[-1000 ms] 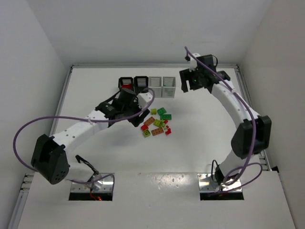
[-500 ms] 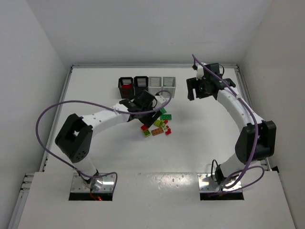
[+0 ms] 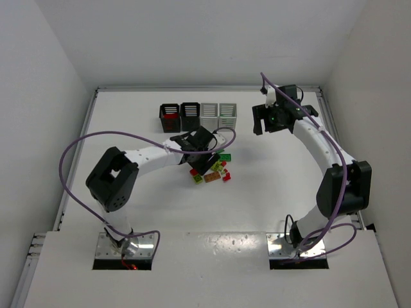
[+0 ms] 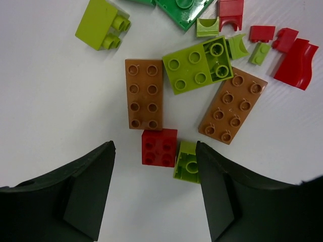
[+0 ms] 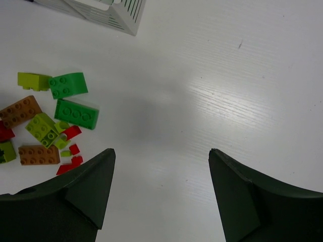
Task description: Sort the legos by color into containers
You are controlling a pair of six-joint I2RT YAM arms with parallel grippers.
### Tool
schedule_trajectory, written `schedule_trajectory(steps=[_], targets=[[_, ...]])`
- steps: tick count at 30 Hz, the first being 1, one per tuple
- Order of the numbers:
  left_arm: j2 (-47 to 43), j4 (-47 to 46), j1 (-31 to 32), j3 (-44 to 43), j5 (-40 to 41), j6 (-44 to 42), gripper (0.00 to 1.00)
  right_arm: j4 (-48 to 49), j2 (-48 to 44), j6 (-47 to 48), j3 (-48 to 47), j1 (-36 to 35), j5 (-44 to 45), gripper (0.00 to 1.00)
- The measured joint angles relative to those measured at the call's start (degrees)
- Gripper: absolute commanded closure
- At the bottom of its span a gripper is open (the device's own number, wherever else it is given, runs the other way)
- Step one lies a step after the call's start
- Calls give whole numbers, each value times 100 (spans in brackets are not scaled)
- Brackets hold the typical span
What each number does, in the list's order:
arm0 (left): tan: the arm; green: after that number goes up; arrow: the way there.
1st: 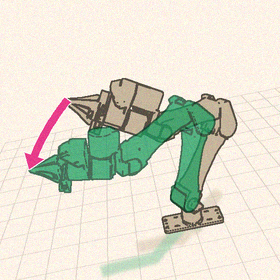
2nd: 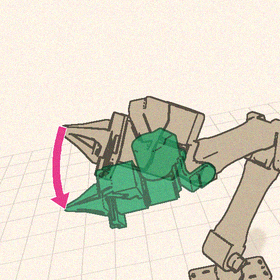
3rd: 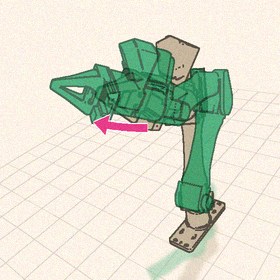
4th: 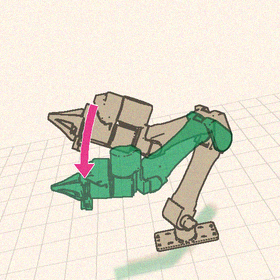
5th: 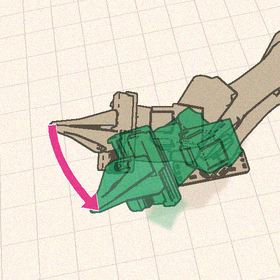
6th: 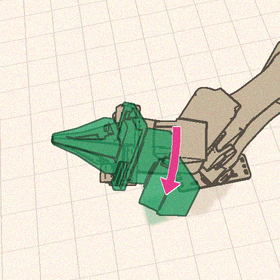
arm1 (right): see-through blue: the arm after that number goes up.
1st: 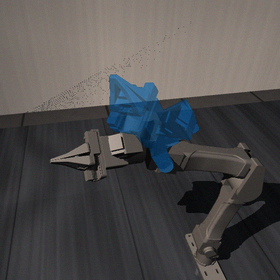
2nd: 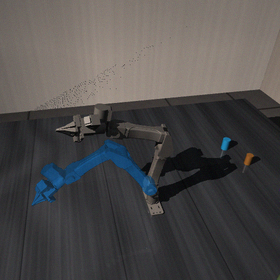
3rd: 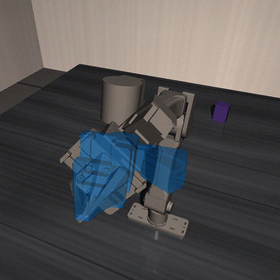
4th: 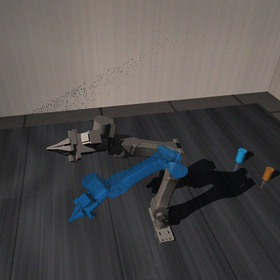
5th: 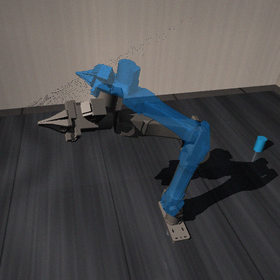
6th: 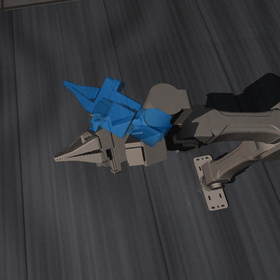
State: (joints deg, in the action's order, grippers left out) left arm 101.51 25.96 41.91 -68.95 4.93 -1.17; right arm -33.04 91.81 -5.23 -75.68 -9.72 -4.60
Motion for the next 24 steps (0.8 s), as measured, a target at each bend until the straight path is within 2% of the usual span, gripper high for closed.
schedule_trajectory(steps=[18, 24], targets=[[389, -269, -181, 9, 92, 7, 28, 0, 0, 0, 0, 22, -13, 25], [404, -334, -188, 245, 92, -28, 28, 0, 0, 0, 0, 22, -13, 25]])
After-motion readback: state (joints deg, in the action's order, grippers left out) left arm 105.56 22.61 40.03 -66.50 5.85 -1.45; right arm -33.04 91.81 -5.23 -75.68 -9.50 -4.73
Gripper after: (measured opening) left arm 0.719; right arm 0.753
